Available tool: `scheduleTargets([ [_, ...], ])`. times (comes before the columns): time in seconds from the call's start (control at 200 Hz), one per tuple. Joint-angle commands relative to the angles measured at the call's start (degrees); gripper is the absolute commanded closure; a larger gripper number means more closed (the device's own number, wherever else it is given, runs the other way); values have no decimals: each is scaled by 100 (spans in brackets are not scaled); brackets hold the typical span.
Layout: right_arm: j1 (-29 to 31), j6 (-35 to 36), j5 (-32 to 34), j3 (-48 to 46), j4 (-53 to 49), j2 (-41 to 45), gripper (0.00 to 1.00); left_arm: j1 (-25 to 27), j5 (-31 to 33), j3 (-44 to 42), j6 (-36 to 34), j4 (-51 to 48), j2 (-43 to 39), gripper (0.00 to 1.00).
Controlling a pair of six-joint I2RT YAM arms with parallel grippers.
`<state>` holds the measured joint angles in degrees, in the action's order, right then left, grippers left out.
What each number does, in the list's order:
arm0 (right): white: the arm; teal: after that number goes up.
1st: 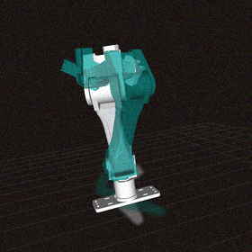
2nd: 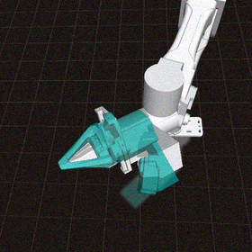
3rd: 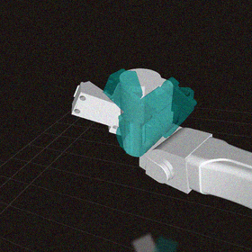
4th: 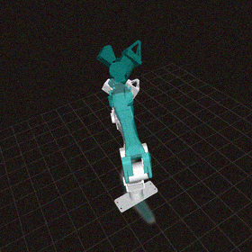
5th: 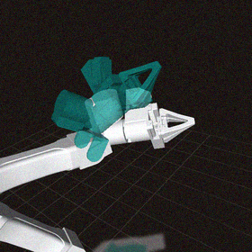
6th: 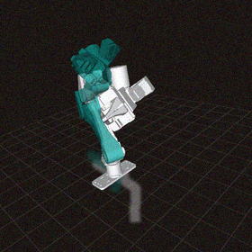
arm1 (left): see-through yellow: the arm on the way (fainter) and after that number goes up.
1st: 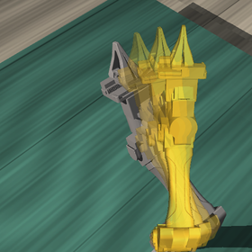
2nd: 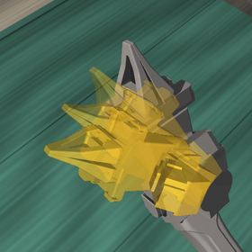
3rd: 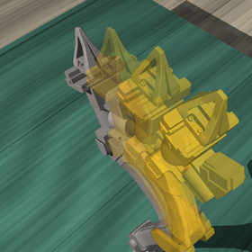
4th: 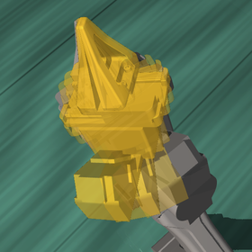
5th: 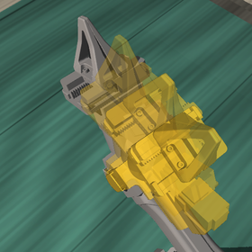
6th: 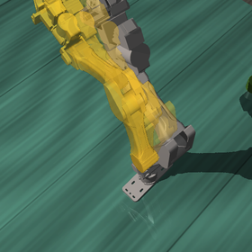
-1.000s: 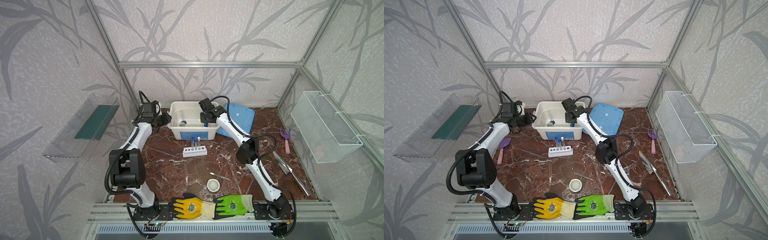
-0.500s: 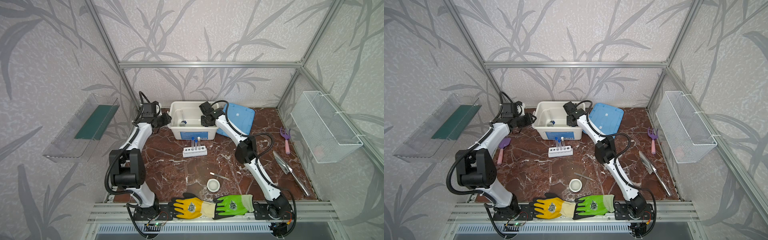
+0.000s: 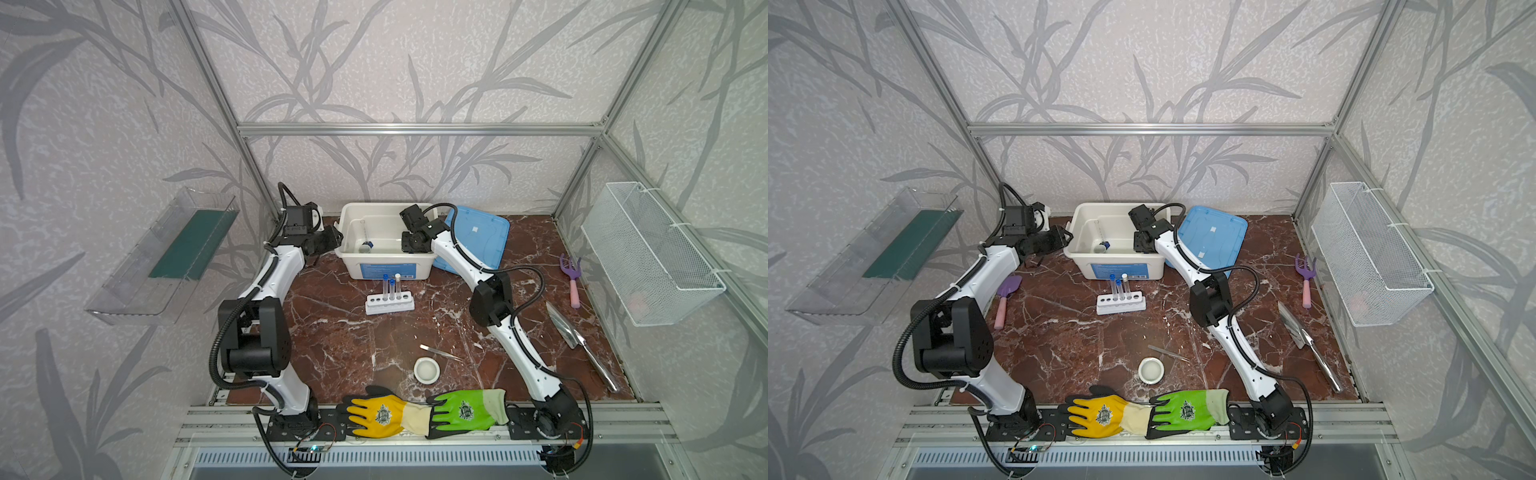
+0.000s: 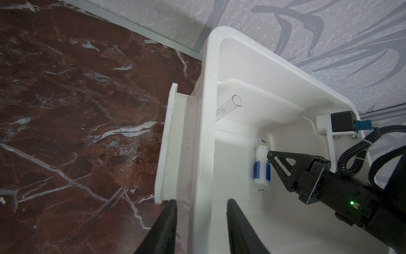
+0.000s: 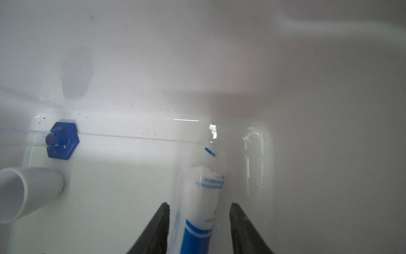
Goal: Organize the chemistry lab equipment
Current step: 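Lower the bandage roll into the tub and open the right gripper, then withdraw the right gripper from the tub toward the white crucible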
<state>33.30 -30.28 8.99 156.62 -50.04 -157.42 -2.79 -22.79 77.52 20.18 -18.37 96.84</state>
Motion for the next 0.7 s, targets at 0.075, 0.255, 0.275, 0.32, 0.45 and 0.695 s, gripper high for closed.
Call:
scheduleTargets([
  [0.075,-58,171,-138,-37,38,55,41,-15,-6,-44,-23,-5,-262,61],
  [0.255,-60,383,-240,58,46,337,33,-11,-112,-97,26,134,-397,61],
  [0.275,-57,421,-236,90,28,392,33,-12,-104,-88,14,112,-409,61],
  [0.32,-52,566,-201,107,14,537,32,-12,-79,-74,-25,80,-463,61],
  [0.45,-51,1071,-179,-23,69,1089,29,-4,-37,-61,-192,23,-718,60],
  [0.695,-34,1951,-335,-604,-113,2267,28,-14,126,36,-540,-338,-1250,58],
])
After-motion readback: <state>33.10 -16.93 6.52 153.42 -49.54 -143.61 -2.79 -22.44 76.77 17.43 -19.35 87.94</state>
